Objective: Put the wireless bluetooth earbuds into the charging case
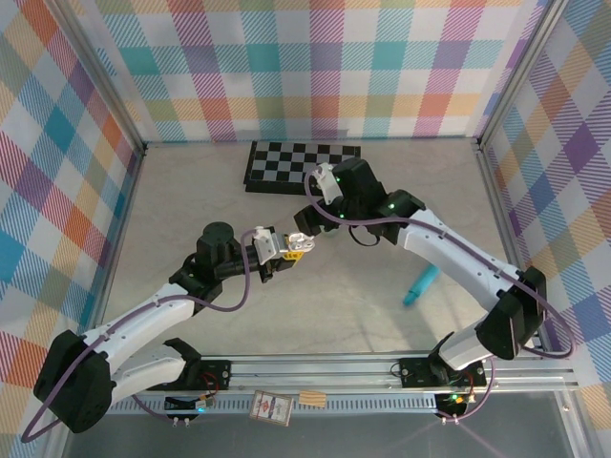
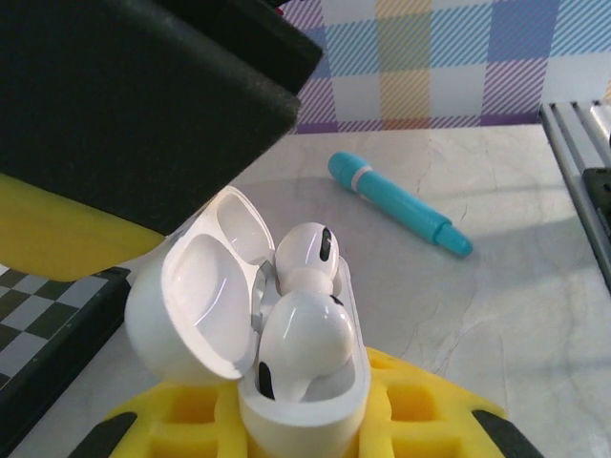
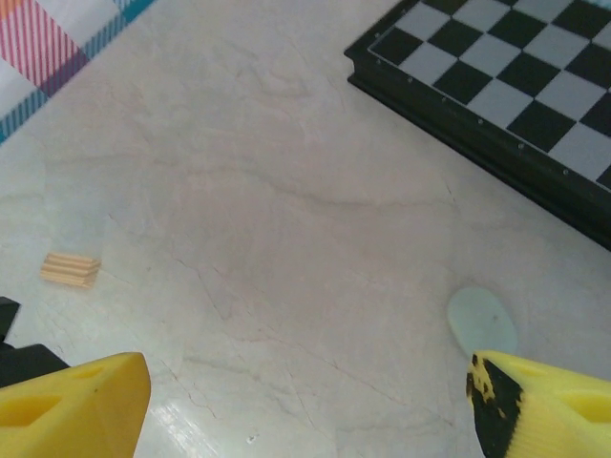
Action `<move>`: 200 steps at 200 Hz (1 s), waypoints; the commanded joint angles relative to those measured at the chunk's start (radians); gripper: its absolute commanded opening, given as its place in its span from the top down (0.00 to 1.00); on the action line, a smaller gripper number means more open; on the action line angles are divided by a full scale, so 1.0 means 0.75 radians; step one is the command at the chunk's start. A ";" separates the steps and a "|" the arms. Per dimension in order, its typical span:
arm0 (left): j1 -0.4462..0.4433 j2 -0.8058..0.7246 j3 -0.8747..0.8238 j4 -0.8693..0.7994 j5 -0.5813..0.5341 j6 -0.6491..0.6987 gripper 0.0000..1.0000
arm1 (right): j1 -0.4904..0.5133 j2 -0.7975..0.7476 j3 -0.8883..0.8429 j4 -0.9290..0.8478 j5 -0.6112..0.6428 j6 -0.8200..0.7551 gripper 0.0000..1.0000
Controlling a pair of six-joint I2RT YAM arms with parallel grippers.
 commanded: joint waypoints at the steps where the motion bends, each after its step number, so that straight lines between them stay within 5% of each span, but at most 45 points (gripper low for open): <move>1: -0.005 -0.021 0.045 -0.041 -0.021 0.080 1.00 | -0.002 0.013 0.055 -0.151 -0.064 -0.068 0.14; 42: -0.003 -0.007 0.045 -0.012 -0.066 0.026 1.00 | -0.002 -0.057 0.021 -0.194 -0.201 -0.226 0.15; 80: -0.003 -0.001 0.043 0.014 -0.008 -0.015 1.00 | -0.002 -0.199 -0.072 -0.093 -0.138 -0.326 0.14; 134: -0.003 -0.027 0.110 -0.142 0.152 0.072 1.00 | 0.004 -0.493 -0.428 0.131 -0.443 -0.994 0.11; 182: -0.003 -0.008 0.157 -0.173 0.234 0.075 1.00 | 0.027 -0.432 -0.383 0.114 -0.467 -1.142 0.17; 200: -0.003 0.000 0.165 -0.173 0.244 0.068 1.00 | 0.027 -0.389 -0.353 0.110 -0.484 -1.124 0.28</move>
